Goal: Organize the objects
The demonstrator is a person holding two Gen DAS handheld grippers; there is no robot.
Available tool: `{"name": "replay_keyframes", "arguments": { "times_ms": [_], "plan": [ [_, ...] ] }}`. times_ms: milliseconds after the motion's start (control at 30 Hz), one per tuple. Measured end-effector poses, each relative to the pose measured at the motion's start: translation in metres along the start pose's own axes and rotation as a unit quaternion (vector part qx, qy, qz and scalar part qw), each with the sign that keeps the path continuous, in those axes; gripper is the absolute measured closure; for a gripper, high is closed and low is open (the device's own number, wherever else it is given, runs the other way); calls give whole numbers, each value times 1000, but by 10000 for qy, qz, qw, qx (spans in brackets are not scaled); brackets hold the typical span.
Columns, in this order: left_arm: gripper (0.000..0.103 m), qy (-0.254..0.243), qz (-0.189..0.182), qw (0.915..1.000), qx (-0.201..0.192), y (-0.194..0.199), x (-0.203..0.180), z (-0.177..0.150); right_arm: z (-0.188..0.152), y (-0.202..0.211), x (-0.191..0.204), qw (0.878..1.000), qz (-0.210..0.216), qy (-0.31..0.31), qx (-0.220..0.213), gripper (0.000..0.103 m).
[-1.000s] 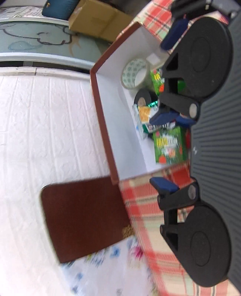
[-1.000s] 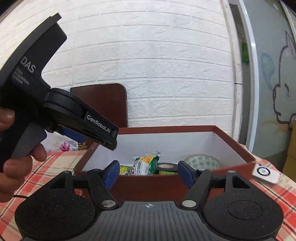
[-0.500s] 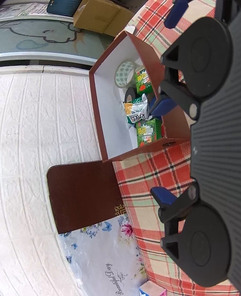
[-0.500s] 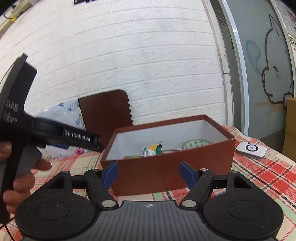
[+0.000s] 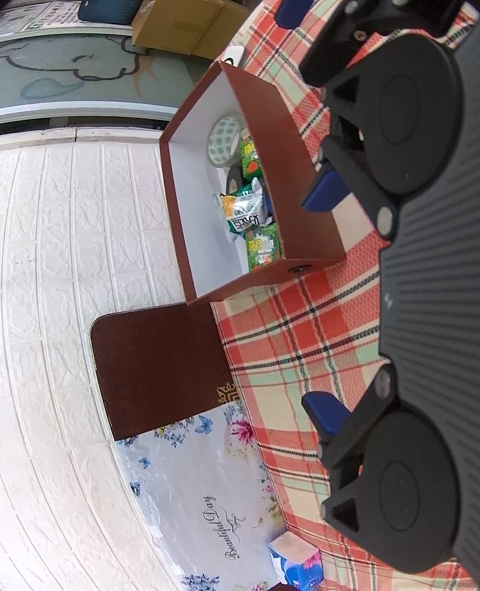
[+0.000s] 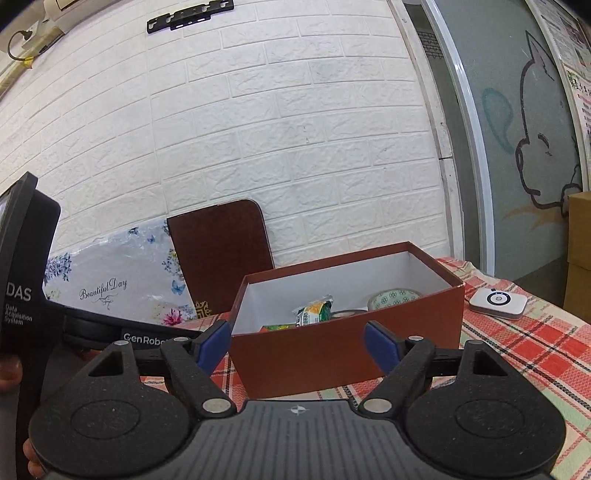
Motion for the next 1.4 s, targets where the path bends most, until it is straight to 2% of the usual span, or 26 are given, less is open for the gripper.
{"name": "replay_keyframes", "arguments": {
  "times_ms": [300,400,600,1400],
  "plan": [
    [0,-38,221,9995,222,2,5,-17,-9,1,-2,9999,4,-99,111,20],
    [0,-172,493,9985,151,4,7,-18,-8,2,-2,9999,-5,-98,106,20],
    [0,-263,595,9979,71,10,9,-18,-7,2,1,9999,-13,-63,105,20],
    [0,-267,182,9976,616,5,-6,-42,-15,0,-9,9995,-103,-259,169,18]
  ]
}}
Point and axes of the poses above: each gripper's, at about its wrist camera, not at the fingertips, and y roughly against the way its jaws point, x to its left, z to its top, the point moved 9 cm from there along -y, roughly the way its jaws point, and after that the axes turned 8 degrees about z, right-handed, at the moved point
